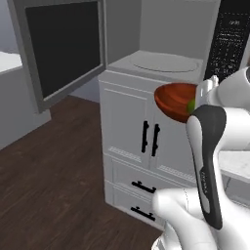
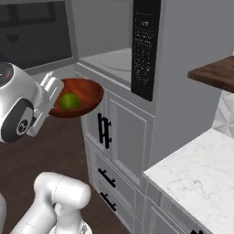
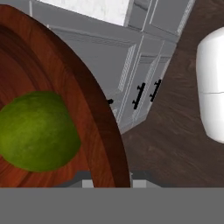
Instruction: Pick the lime from the sink and place it in the bowl. Then pick the bowl and place it in the microwave. Then close the microwave door and press the start button.
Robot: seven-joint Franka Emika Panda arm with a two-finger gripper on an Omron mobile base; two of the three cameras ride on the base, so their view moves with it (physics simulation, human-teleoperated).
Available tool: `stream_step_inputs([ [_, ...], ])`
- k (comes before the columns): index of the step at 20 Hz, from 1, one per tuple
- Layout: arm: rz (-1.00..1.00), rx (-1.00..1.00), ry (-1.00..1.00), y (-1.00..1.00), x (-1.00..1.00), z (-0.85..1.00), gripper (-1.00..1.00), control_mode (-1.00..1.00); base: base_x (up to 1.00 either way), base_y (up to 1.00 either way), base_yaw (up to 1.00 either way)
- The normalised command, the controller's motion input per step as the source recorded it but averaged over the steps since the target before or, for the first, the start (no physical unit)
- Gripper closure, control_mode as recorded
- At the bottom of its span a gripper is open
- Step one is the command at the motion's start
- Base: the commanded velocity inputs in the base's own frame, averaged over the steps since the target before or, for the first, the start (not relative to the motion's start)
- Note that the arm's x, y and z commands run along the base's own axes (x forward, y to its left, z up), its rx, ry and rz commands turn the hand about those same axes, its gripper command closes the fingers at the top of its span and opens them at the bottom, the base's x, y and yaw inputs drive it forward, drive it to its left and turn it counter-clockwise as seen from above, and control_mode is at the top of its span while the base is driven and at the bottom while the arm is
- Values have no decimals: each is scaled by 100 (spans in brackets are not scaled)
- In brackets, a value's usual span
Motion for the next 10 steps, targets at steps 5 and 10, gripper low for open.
stream_step_inputs([
  [5, 0, 0, 0, 0, 0, 0, 100, 100, 67, 44, 0],
  [10, 0, 0, 0, 0, 0, 0, 100, 100, 72, 18, -3],
])
